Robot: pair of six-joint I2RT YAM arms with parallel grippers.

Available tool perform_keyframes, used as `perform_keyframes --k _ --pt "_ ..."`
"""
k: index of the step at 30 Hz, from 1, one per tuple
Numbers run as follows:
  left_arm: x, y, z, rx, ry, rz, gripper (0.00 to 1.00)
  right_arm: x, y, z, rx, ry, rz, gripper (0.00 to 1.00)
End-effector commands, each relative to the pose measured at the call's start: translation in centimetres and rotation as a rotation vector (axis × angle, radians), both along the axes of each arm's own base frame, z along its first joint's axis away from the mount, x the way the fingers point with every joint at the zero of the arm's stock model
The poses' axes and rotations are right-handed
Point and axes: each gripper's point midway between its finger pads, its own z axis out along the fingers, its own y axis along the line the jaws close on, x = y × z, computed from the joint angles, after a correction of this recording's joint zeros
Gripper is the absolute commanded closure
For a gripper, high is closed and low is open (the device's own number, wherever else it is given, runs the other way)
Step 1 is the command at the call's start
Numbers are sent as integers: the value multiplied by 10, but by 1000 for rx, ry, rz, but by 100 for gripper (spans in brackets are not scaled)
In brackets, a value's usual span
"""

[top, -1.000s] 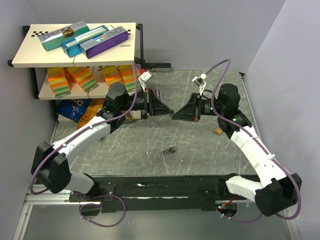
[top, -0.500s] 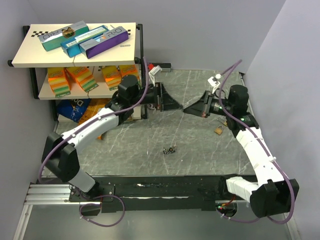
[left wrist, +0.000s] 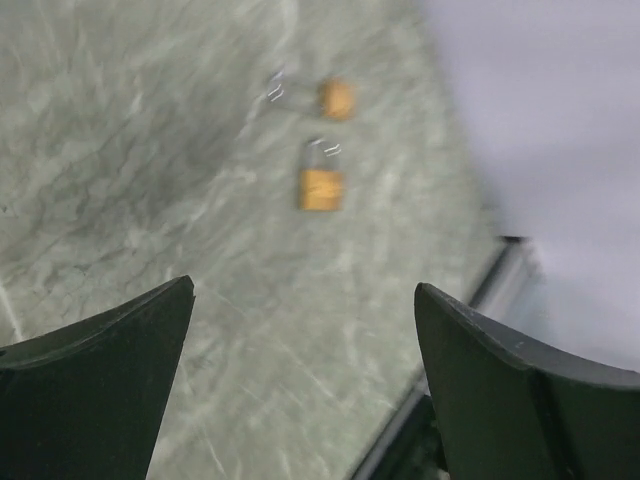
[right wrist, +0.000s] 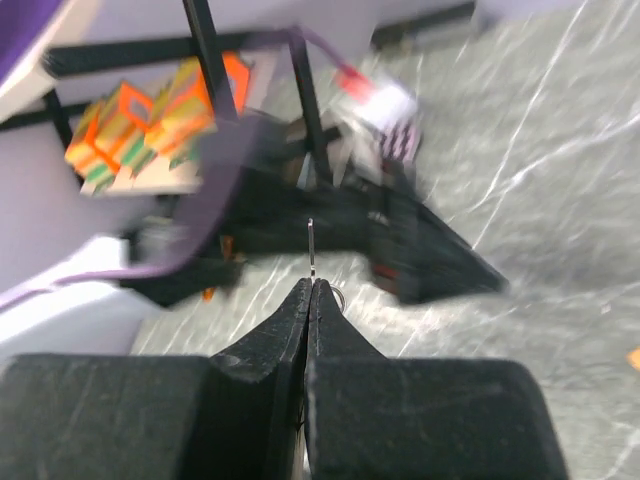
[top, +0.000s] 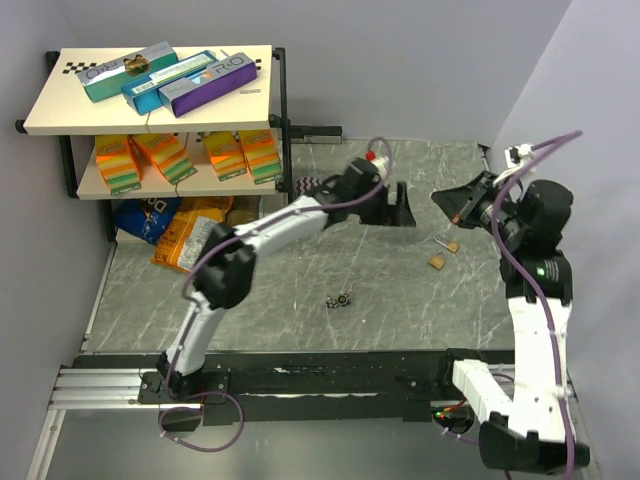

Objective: Unlock with the key

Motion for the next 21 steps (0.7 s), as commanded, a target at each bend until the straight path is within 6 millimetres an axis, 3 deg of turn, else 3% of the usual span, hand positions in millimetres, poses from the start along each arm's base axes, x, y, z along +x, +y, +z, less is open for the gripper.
perform_keyframes --k 1,10,13,15,16,17,20,21 --pt "-13 -15 -58 212 24 5 4 -18 -17 20 -41 -49 -125 100" --pt "-22 -31 -115 341 -67 -32 7 -38 -13 -3 -14 15 -126 100" --pt "-35 -39 -119 329 -57 -64 7 -39 -13 -13 -17 43 -124 100" --pt "-35 -45 -106 274 -65 -59 7 -40 -14 -20 -31 56 -120 100" --pt "-39 -39 -94 253 -75 -62 6 -42 -11 -23 -31 62 -103 100" --pt "-37 -47 -73 178 -122 -64 6 -43 -9 -25 -41 59 -84 100" --pt "-39 -28 -24 86 -174 -32 5 -46 0 -27 -50 53 -14 100" --pt "-39 -20 -22 68 -169 -17 5 -46 2 -28 -45 54 3 100"
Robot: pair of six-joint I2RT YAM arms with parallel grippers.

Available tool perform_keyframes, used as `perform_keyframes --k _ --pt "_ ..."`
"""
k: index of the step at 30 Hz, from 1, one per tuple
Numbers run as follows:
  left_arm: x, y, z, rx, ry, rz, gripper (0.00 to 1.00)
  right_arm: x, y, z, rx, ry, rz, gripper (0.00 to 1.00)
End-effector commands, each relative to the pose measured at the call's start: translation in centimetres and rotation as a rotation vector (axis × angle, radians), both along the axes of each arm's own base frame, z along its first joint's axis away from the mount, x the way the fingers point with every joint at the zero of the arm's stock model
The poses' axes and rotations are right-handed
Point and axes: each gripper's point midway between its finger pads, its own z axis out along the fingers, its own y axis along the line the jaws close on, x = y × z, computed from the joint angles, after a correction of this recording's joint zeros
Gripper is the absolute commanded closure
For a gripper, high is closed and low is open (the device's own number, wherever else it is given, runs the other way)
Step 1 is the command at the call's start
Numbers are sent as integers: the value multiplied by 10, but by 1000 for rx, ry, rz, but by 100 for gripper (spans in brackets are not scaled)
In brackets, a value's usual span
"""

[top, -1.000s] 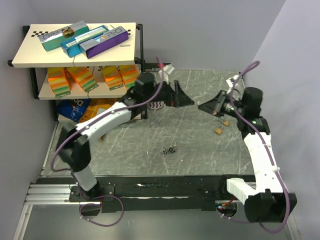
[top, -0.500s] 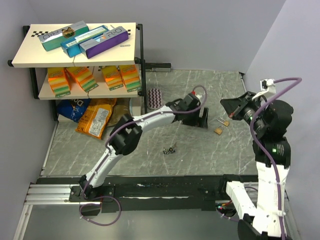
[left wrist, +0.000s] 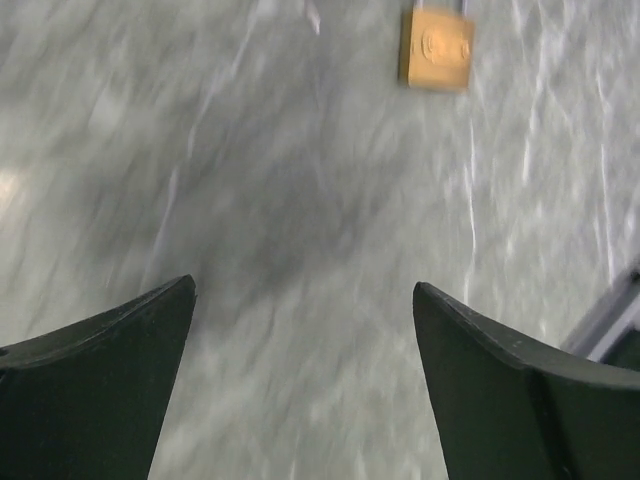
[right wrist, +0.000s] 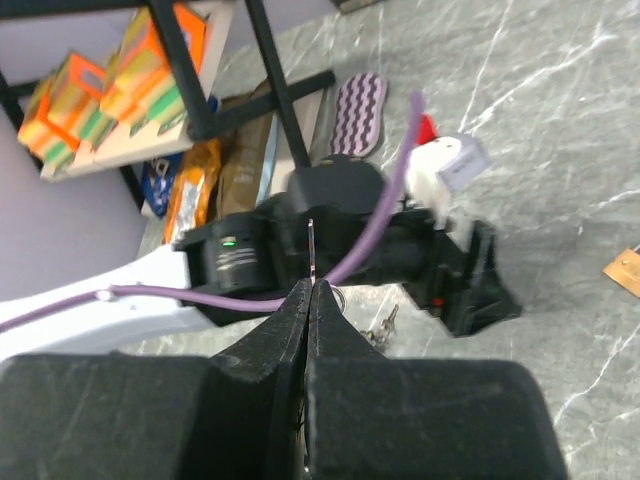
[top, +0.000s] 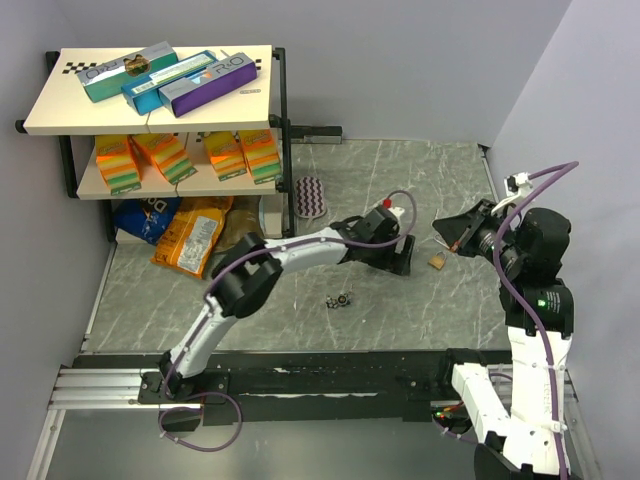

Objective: Unlock with the key

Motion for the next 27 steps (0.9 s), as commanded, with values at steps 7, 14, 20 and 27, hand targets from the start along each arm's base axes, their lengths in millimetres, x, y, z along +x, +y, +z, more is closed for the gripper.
perform_keyframes --k 7,14,20,27 --pt "13 90 225 -603 -142 115 13 -7 49 -7 118 -36 381 100" --pt "-47 114 298 -848 -140 -132 19 -22 68 -15 205 -4 583 100" --pt "-85 119 305 -937 -34 -275 28 -29 73 -16 236 2 651 100" --pt "-88 110 306 -920 -19 -299 41 -28 77 -19 279 21 700 100"
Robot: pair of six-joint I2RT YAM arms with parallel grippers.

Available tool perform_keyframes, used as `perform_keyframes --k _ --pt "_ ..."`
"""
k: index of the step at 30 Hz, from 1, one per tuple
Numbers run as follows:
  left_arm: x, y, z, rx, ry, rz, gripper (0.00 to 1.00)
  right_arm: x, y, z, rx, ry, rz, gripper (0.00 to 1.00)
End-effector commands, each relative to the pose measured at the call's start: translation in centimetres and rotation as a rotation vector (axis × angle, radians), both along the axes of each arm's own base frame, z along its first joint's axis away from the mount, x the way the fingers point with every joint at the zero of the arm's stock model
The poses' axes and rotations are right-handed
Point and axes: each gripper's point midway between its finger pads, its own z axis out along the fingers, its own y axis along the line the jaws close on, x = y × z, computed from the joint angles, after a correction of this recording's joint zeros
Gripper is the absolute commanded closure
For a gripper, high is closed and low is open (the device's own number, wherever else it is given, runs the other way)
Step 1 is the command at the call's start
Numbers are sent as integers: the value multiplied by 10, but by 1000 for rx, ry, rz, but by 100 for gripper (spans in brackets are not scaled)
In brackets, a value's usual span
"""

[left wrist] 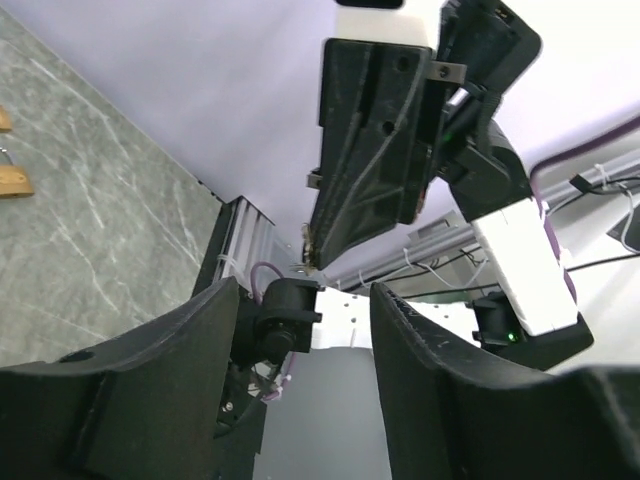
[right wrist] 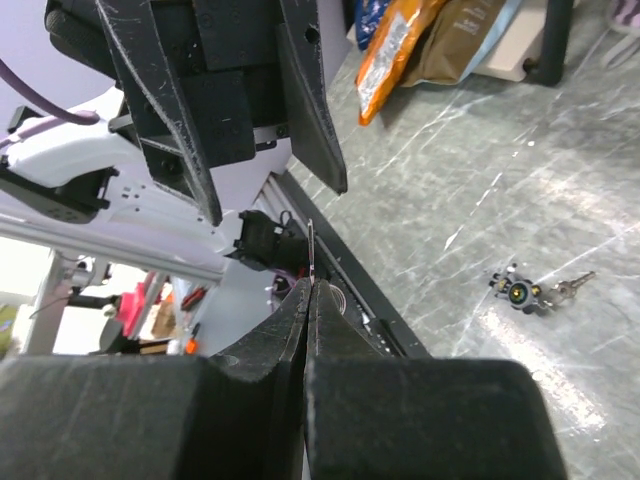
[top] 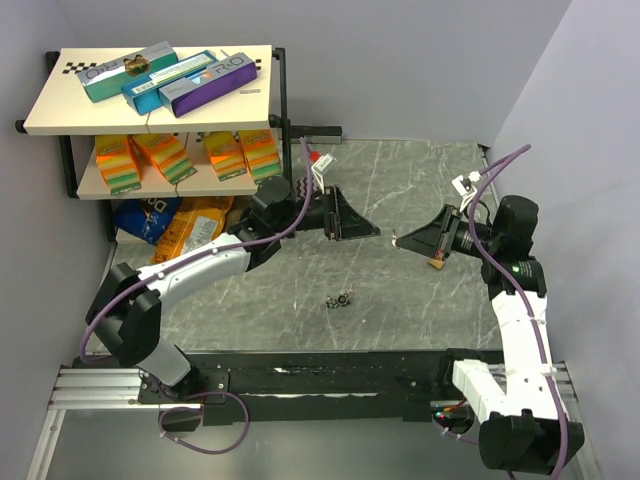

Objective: Unlock with the key

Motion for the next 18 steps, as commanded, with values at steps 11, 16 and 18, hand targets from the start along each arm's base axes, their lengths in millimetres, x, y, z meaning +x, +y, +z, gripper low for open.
perform_keyframes --k 11,16,18 --pt "-9 -27 22 -29 -42 -119 59 0 16 9 18 -43 117 100" --pt "-9 -28 21 -28 -39 -128 81 3 17 6 16 -37 108 100" --pt "-9 -29 20 -24 -38 -128 91 4 16 4 15 -30 102 100"
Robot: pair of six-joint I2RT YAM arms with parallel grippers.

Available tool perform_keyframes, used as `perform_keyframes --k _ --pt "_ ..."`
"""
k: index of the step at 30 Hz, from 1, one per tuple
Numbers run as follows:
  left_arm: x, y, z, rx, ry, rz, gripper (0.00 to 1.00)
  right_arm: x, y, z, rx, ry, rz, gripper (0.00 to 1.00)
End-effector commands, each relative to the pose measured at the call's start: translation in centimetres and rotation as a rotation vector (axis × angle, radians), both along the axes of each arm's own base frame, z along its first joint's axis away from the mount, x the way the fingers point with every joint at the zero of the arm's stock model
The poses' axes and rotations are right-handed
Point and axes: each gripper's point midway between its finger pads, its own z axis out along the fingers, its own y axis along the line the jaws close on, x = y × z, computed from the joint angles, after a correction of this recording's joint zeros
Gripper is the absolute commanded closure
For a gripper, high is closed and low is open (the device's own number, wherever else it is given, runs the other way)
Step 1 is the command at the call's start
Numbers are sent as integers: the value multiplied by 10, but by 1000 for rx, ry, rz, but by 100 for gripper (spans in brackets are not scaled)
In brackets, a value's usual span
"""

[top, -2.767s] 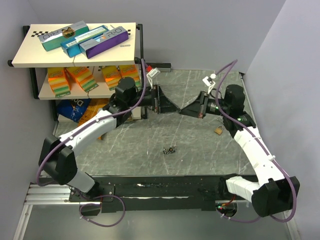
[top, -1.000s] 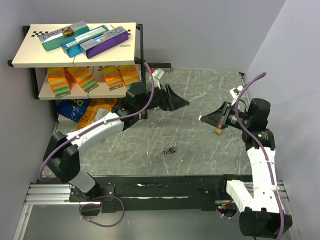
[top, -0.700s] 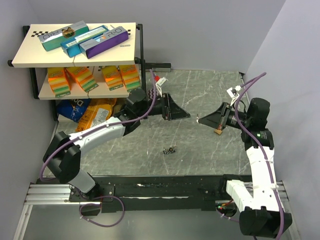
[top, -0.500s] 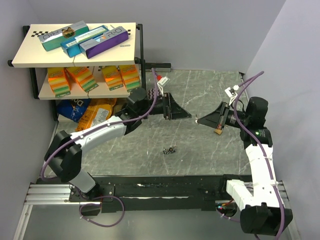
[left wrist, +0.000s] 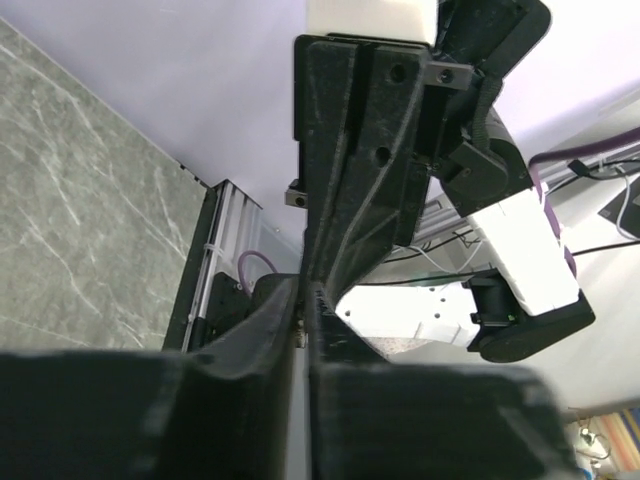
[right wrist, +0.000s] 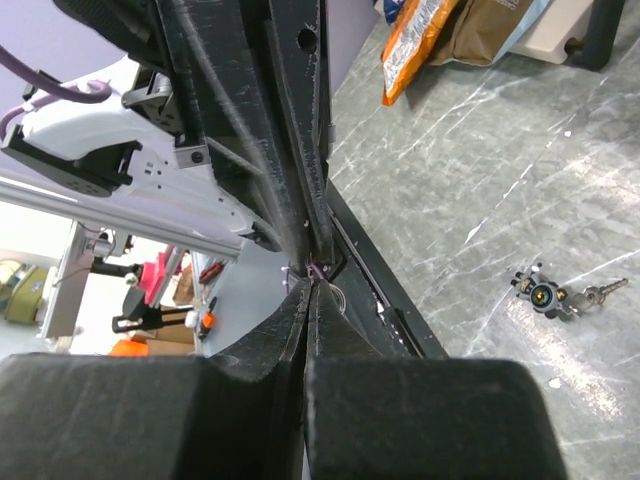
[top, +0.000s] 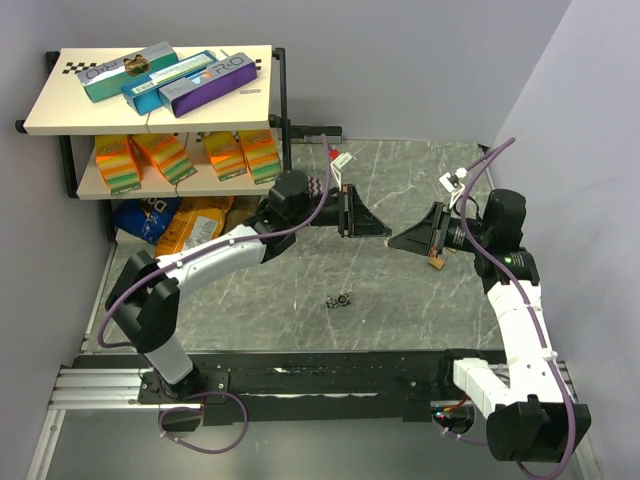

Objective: Unlock with the key

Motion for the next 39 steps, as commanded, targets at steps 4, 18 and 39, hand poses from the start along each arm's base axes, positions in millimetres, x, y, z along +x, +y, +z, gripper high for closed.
perform_keyframes --k 4,18,39 --pt "-6 -2 21 -41 -49 -39 99 7 0 6 -12 -56 -17 100" --pt "61 75 -4 85 -23 414 99 66 -119 -94 -538 289 -716 28" --pt "44 100 -9 175 -106 439 99 103 -201 -257 -937 747 -831 20"
